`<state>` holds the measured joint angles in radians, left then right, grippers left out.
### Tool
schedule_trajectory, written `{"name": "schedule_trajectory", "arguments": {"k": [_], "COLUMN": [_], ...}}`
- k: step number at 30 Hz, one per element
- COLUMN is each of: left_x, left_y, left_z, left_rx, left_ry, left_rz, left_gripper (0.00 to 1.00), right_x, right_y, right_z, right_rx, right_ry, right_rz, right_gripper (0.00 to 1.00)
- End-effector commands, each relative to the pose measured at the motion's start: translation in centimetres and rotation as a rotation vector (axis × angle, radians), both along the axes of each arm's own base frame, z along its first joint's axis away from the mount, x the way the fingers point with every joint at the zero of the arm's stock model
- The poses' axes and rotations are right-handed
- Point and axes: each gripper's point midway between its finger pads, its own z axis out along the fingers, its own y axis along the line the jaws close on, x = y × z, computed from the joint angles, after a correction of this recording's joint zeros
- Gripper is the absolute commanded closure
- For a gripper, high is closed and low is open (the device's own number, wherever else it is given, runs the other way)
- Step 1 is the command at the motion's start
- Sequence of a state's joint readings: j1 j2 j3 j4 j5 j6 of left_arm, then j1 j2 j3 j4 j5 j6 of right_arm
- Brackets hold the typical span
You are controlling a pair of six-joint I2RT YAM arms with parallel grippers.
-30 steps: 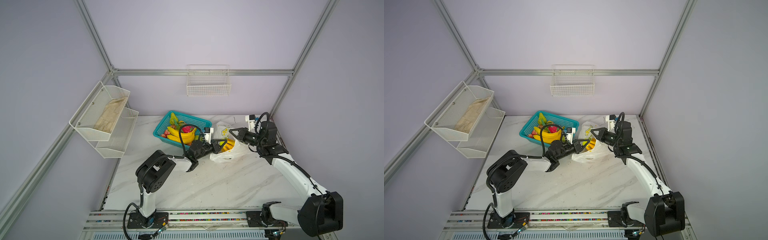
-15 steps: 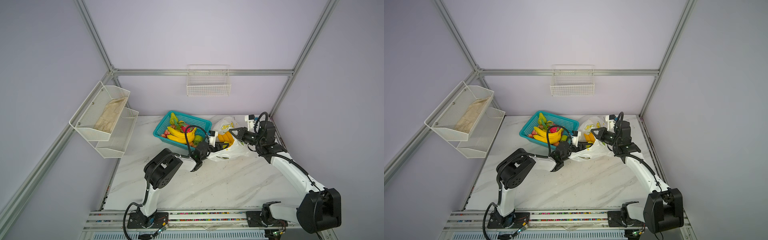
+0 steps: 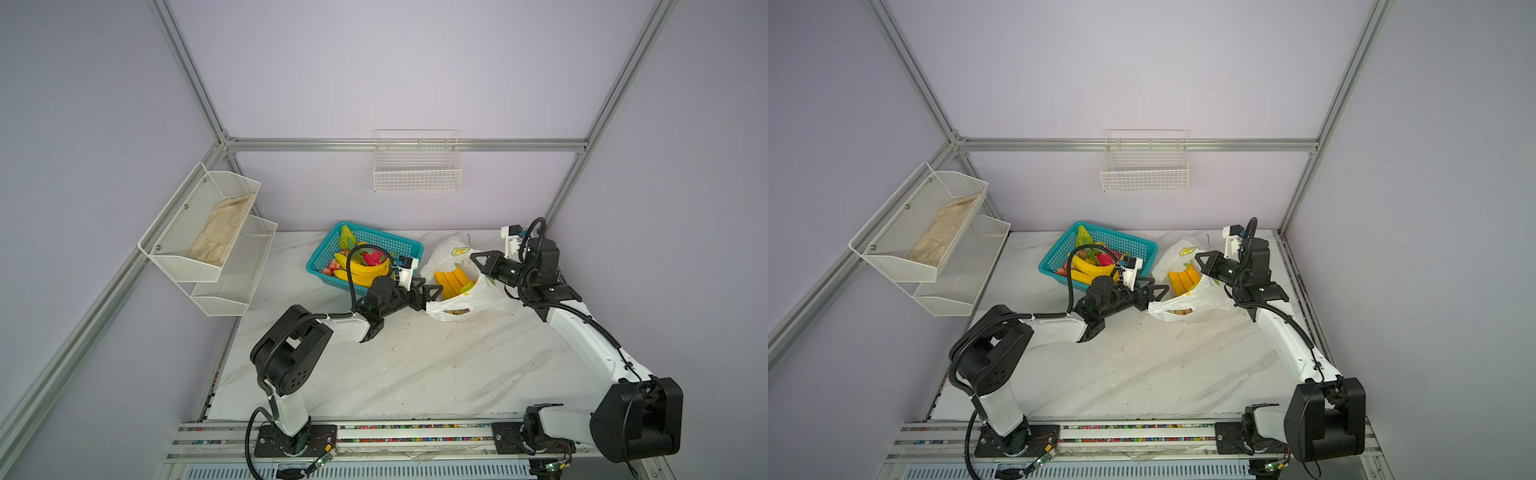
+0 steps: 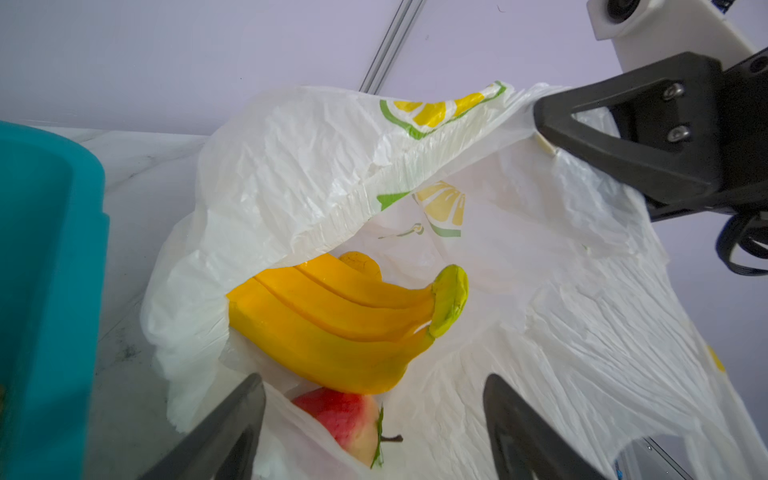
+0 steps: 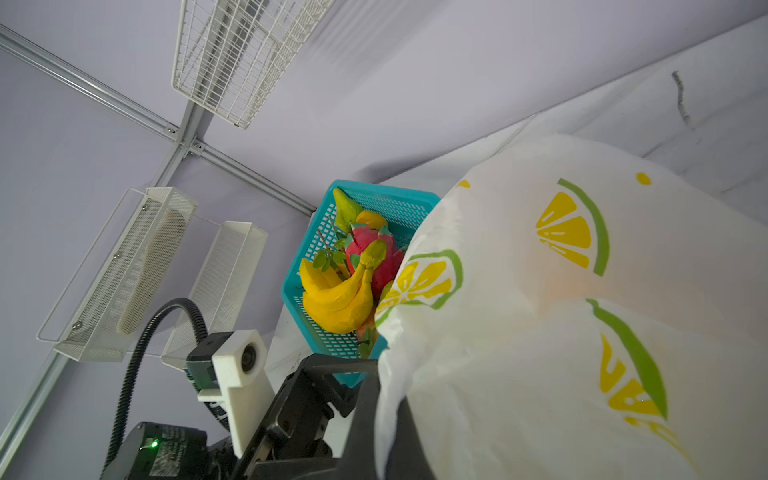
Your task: Place the fake fruits into the plastic bag and tie a complex knot
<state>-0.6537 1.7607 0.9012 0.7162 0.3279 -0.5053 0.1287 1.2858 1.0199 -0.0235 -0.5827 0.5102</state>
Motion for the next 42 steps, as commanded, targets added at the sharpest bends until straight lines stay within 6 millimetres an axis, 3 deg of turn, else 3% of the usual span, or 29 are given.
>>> {"name": "schedule_trajectory", "arguments": {"k": [1,5,11,18,25,31,42], "left_x": [-1.2,-0.5,0.7,1.9,4.3,5.9,7.7], "left_y": [1.6,2.2,1.3,-1.1,-2.2,-3.2,-4.6], "left_z": [-0.8,-1.3,-1.9,-2.4,-3.4,-5.2,-7.3], "left_rx": [0.115,0.225,0.312,0.377,0.397,0.403,0.402], "left_ry": [-0.017,0.039,0.077,0.081,0.111,0.153,0.179], "left_rz": [-0.008,0.029,0.062,0.080,0.164,0.190,0.217], "left_gripper": [0.18,0.27,0.42,0.40,0.34,0.34,0.61], "right_x": [0.5,0.8,1.2,1.3,1.4,1.4,1.8], "right_y": [-1.2,-2.1,-2.7,-3.5,-4.2,-4.4,-4.9], "right_z": [0.1,-0.1,0.0,-0.2,0.4,0.5,1.4], "right_rx": [-0.082,-0.101,-0.112,-0.125,-0.126,-0.138,-0.142], "right_ry": [-0.020,-0.021,-0.024,-0.022,-0.035,-0.043,-0.061], "right_rz": [-0.039,-0.067,-0.091,-0.115,-0.132,-0.140,-0.167], "right_gripper": [1.00,1.00,1.00,1.00,1.00,1.00,1.00]}}
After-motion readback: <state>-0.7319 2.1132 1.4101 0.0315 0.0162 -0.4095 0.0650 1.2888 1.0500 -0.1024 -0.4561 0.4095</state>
